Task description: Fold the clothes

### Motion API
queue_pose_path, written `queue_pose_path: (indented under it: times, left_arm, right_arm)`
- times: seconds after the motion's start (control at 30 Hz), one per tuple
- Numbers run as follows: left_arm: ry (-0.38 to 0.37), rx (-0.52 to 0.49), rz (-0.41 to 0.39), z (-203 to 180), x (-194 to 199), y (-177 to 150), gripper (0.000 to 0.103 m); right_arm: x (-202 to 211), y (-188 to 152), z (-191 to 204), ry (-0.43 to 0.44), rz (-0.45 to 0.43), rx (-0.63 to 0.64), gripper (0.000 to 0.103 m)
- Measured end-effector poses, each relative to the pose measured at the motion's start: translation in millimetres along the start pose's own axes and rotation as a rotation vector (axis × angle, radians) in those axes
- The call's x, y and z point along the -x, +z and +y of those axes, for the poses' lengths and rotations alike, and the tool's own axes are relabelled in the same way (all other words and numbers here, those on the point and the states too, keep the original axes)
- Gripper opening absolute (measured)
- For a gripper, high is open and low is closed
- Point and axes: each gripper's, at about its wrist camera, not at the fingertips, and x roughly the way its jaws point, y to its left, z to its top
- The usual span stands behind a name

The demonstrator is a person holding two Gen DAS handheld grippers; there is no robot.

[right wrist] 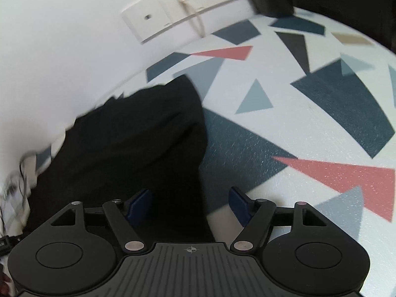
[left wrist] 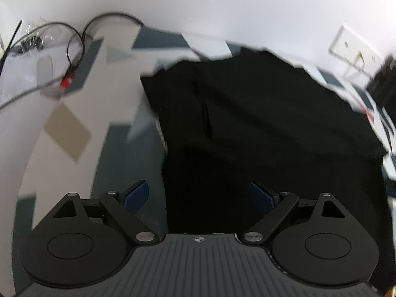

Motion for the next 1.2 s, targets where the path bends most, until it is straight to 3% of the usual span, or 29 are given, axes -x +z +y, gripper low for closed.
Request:
queue_pose_path:
  times: [0.13,0.2,0.23,0.27,0.33,0.37,0.43,0.53,0.73,0.8,0.87,0.9,0.97,1.03,1.2]
  left_arm:
    - [0.021,-0.026,0.014,-7.2,-0.1,-14.0,0.095]
    - [0.036,-0.039,0.015,-11.2,-0.1,-18.4,0.096]
    - [0.043,-0.046,0.015,-13.2,-0.1,-20.5,0.096]
    - [0.050,-0.052,0.015,-15.2,-0.1,-22.7,0.096]
    - [0.046,-0.050,0.021,-14.7,0.4,-23.4,0.096]
    - [0.043,-0.049,0.023,-14.3,0.8,-23.8,0.097]
    - [0.037,-0.049,0.023,-12.3,1.8,-25.5,0.097]
    - [0.029,-0.050,0.018,-9.5,1.9,-29.4,0.100]
    - [0.042,-0.056,-0.013,-12.9,0.0,-35.4,0.103]
    - [0.046,-0.049,-0.028,-13.3,0.6,-37.5,0.103]
    - [0.048,-0.049,-0.031,-13.6,1.4,-38.8,0.103]
    - [0.050,-0.046,-0.023,-13.7,2.5,-39.4,0.103]
    - [0.056,-0.041,0.002,-13.6,4.8,-40.5,0.103]
    - [0.062,-0.037,0.047,-14.2,10.5,-45.3,0.103]
    - [0.088,0.025,0.111,-8.9,39.3,-86.0,0.103]
  right_arm:
    - [1.4,6.9,9.5,-0.005,-0.117,0.068,0.062]
    - [-2.0,20.2,5.3,0.032,-0.179,-0.001,0.050]
    - [-4.3,28.1,1.9,0.055,-0.206,-0.053,0.036]
    - [-7.8,35.8,-3.0,0.079,-0.226,-0.115,0.031]
    - [-18.4,46.0,-11.3,0.081,-0.218,-0.212,0.027]
    - [-24.6,48.9,-12.9,0.062,-0.193,-0.233,0.014]
    - [-30.6,43.3,-11.6,0.005,-0.142,-0.196,0.001]
    - [-28.7,32.1,-12.7,-0.048,-0.119,-0.155,0.000]
    - [-0.7,24.6,-36.0,-0.108,-0.156,-0.252,0.008]
    - [11.1,19.6,-40.6,-0.094,-0.149,-0.266,0.022]
    - [22.9,12.5,-44.6,-0.070,-0.139,-0.273,0.043]
    - [28.5,7.4,-44.1,-0.062,-0.126,-0.259,0.045]
    - [37.1,-2.3,-40.6,-0.052,-0.092,-0.209,0.063]
    - [44.5,-13.4,-35.7,-0.046,-0.065,-0.145,0.071]
    - [56.6,-40.4,-28.7,-0.040,0.005,0.027,0.080]
